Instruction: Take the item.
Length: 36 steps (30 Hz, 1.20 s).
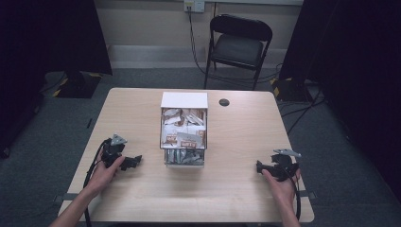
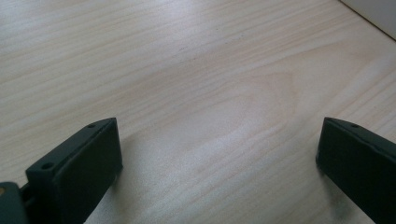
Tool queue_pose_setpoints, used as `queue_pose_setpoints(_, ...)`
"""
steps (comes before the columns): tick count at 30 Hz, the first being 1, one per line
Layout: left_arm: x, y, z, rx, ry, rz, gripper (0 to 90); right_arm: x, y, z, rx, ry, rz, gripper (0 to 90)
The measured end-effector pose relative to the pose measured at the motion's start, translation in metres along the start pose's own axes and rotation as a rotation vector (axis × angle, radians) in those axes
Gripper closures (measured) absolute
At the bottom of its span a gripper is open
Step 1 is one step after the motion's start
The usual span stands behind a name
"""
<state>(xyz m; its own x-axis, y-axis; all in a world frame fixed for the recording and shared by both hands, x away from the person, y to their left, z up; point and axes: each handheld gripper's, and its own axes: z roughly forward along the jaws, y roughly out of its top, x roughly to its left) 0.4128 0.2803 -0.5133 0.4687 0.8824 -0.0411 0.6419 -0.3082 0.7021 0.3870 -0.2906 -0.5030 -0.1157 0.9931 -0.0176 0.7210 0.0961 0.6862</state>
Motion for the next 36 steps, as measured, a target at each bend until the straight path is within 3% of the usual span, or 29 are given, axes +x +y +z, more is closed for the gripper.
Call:
queue_pose_setpoints(4, 0.0, 0.0, 0.0, -0.001, -0.001, 0.001, 0.0, 0.001, 0.0, 0.0, 0.0, 0.002, -0.001, 0.4)
queue_pose_setpoints(10, 0.0, 0.0, 0.0, 0.0, 0.0, 0.001, 0.0, 0.004, 0.001, -0.005, -0.01, 0.033, -0.023, 15.5)
queue_pose_setpoints(17, 0.0, 0.0, 0.0, 0.0, 0.0, 0.001, 0.0, 0.01, 0.004, -0.012, -0.027, 0.071, -0.044, 14.3)
queue_pose_setpoints(28, 0.0, 0.0, 0.0, 0.0, -0.001, 0.0, 0.0, 0.02, 0.022, -0.036, -0.092, 0.212, -0.064, 24.6)
queue_pose_setpoints(36, 0.0, 0.0, 0.0, 0.0, -0.001, 0.0, 0.0, 0.022, 0.03, -0.055, -0.144, 0.256, -0.075, 31.0)
